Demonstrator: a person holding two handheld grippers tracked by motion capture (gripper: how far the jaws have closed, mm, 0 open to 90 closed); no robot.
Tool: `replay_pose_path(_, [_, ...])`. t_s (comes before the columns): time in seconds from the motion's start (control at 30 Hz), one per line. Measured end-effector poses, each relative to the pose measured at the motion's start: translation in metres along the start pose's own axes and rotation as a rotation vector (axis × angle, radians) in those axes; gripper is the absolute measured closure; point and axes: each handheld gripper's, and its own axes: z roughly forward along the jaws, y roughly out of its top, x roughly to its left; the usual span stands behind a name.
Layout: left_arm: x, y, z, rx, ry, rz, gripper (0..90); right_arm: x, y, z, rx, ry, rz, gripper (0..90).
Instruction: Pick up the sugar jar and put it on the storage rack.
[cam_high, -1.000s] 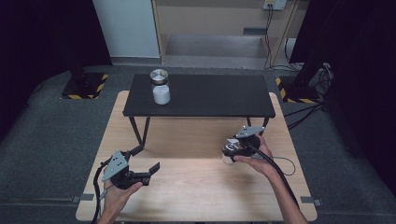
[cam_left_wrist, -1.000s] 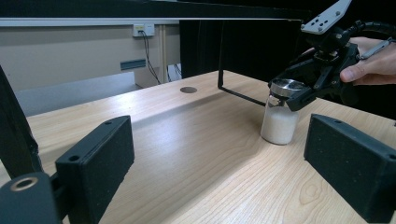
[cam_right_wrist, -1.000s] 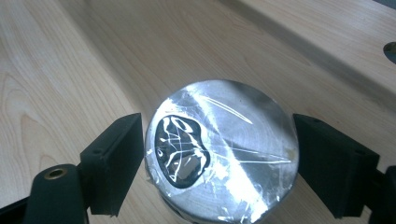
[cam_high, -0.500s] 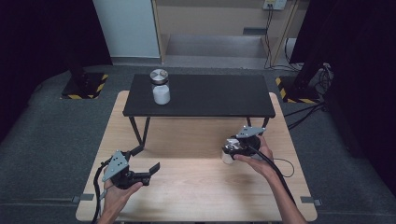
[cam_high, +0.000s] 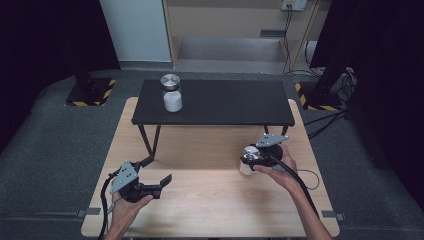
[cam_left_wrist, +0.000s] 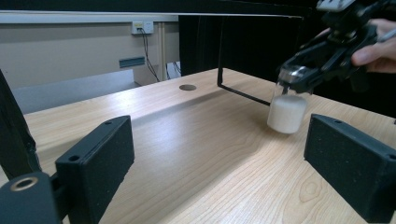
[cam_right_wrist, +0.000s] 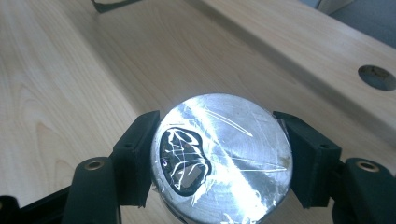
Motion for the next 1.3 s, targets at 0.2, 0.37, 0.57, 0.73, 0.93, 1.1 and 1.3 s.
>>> replay_pose_path(0.2, [-0.001,0.000,0.000,-0.001,-0.004,-0.001,7.0,0.001,0.017,-0.026,-0.024,0.031,-0.027,34.7])
replay_pose_path(0.37, [-0.001,0.000,0.000,-0.001,-0.004,-0.001,7.0,0.001,0.036,-0.047,-0.034,0.076,-0.050,34.7])
replay_pose_path(0.57, [-0.001,0.001,0.000,0.001,-0.006,0.000,7.0,0.000,0.064,-0.070,-0.027,0.115,-0.086,34.7])
replay_pose_path(0.73, [-0.001,0.001,0.000,0.001,-0.007,0.001,7.0,-0.004,0.091,-0.088,-0.010,0.138,-0.128,34.7])
replay_pose_path(0.93, [-0.001,0.000,0.000,-0.001,-0.006,-0.003,7.0,-0.008,0.116,-0.107,-0.024,0.138,-0.150,34.7])
replay_pose_path(1.1, [0.000,0.000,0.000,0.000,-0.006,-0.003,7.0,-0.011,0.135,-0.117,-0.033,0.121,-0.146,34.7])
replay_pose_path(1.3, [0.000,0.000,-0.001,-0.002,-0.004,-0.006,7.0,-0.015,0.154,-0.121,-0.038,0.091,-0.134,34.7])
